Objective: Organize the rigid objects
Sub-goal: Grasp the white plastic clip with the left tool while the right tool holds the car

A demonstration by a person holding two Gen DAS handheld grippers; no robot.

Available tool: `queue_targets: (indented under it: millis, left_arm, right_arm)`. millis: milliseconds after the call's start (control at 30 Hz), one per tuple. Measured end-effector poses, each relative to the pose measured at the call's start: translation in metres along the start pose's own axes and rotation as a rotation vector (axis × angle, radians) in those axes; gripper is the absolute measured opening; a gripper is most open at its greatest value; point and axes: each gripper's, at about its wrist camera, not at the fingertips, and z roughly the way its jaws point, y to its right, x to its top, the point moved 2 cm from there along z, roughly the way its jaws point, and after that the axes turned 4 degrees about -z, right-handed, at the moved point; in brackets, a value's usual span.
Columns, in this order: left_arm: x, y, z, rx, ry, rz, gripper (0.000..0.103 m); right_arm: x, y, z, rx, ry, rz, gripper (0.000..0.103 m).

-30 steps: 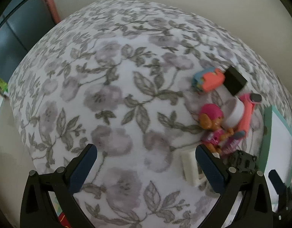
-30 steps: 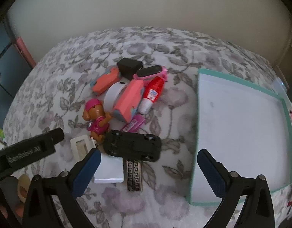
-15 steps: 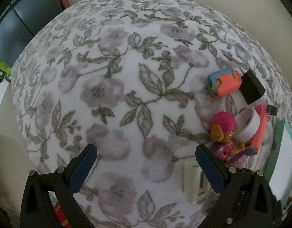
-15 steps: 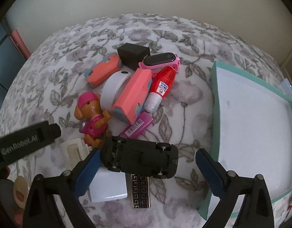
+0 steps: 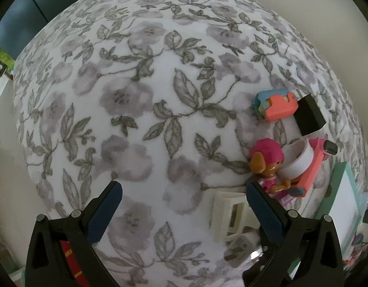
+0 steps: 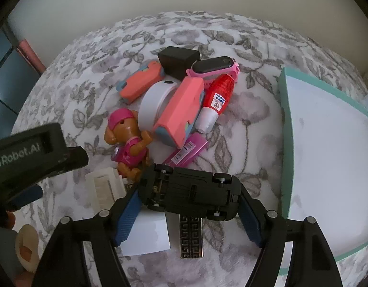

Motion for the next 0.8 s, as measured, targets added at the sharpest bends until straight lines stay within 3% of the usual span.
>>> queue_targets:
  millis: [200, 500, 800]
  left_arm:
    - [-0.009, 0.008, -0.002, -0.046, 0.012, 0.000, 0.103]
    - [-0.016, 0.019, 0.006, -0.123, -0.057, 0.085, 0.103]
    - [-0.014, 0.034, 0.027, -0.088, -0.080, 0.141, 0.103]
  right_arm:
    - [-0.003, 0.008, -0.002, 0.026, -0.003, 0.039, 0.078]
    - [-0.004, 0.024, -0.010, 0.052, 0.010, 0.100, 0.078]
    - [-0.006, 0.040, -0.030, 0.050, 0.044, 0.150, 0.078]
